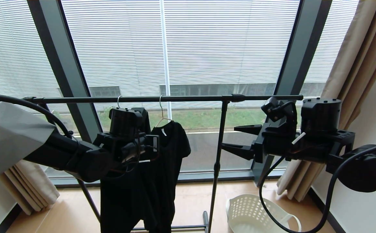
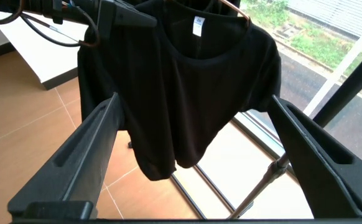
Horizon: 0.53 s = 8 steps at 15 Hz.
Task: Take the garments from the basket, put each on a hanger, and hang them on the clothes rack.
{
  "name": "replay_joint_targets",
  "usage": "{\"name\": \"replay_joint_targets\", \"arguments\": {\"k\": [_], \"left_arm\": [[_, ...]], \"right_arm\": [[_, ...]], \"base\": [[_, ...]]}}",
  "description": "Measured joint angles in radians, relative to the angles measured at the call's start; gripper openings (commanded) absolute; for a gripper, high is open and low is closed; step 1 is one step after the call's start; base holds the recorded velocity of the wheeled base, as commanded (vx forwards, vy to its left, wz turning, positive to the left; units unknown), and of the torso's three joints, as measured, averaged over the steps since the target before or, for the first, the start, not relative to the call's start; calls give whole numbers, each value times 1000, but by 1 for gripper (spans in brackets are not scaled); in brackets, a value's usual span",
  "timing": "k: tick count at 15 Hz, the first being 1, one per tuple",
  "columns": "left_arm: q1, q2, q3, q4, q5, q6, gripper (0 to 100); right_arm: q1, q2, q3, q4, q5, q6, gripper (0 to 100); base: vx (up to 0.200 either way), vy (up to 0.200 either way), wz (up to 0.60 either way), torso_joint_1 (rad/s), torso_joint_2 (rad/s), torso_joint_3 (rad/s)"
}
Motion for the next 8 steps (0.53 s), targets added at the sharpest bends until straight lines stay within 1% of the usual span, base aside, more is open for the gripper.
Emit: {"name": "replay_joint_targets", "arguments": {"k": [1,8], "left_arm": [[0,4,0,0,0,0,100],[-1,11,1,2,0,1,100]], "right_arm": [[0,2,0,0,0,-9,100],[0,7,1,0,0,-11,100]], "base": [[0,0,0,0,0,0],[0,0,0,0,0,0]]}}
